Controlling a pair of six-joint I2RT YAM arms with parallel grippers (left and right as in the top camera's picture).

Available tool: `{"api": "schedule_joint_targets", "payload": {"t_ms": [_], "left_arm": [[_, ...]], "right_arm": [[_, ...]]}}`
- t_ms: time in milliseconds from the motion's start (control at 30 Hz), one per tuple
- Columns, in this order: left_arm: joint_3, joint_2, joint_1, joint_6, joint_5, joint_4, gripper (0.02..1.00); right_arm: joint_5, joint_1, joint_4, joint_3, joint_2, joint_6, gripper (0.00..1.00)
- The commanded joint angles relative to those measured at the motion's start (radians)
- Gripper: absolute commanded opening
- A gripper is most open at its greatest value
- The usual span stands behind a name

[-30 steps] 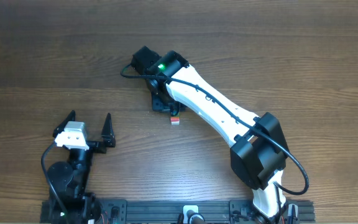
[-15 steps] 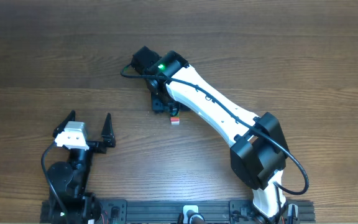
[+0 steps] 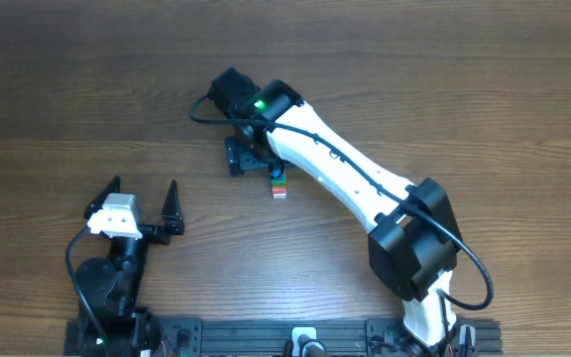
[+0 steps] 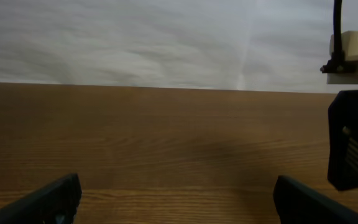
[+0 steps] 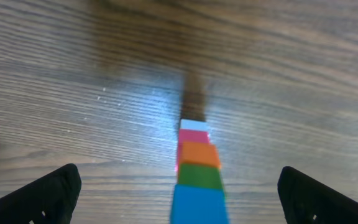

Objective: Stack Cubes

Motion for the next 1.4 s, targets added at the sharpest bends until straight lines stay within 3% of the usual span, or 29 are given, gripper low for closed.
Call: {"api": "schedule_joint_targets", "payload": {"t_ms": [33,200,233,400,500,633,700,900,1100,1400], "left_arm": [[-0.004,-0.004,0.005,0.014,0.013,-0.003,1.0],[-0.004,-0.004,0.005,0.014,0.013,-0.003,1.0],[-0.004,-0.004,0.005,0.014,0.013,-0.003,1.0],[-0.004,-0.004,0.005,0.014,0.013,-0.003,1.0],[-0.004,-0.004,0.005,0.014,0.013,-0.003,1.0],[-0.004,-0.004,0.005,0.014,0.013,-0.003,1.0],[-0.004,-0.004,0.005,0.014,0.013,-0.003,1.0],[-0.004,-0.004,0.005,0.014,0.013,-0.003,1.0],[-0.004,-0.004,0.005,0.014,0.013,-0.003,1.0],[-0.004,-0.004,0.005,0.014,0.013,-0.003,1.0]], "right_arm": [[0.025,-0.1,0.012,0.054,-0.101,-0.14,0.991],[0.057,-0.254,0.037,0.061,-0.241,-0.261,0.991],[0.089,-0.32,0.023,0.06,-0.306,-0.306,0.991],[0.177,-0.431,-0.001,-0.011,-0.505,-0.394,0.991],[0.231,-0.449,0.072,-0.144,-0.659,-0.447,0.993],[0.241,-0.506,0.267,-0.446,-0.937,-0.482,0.991],[0.21,-0.566,0.342,-0.586,-1.069,-0.482,0.991],[0.012,-0.723,0.529,-0.945,-1.487,-0.487,0.993],[-0.014,-0.729,0.65,-1.222,-1.763,-0.523,0.993],[-0.099,-0.729,0.9,-1.496,-1.887,-0.541,0.993]]}}
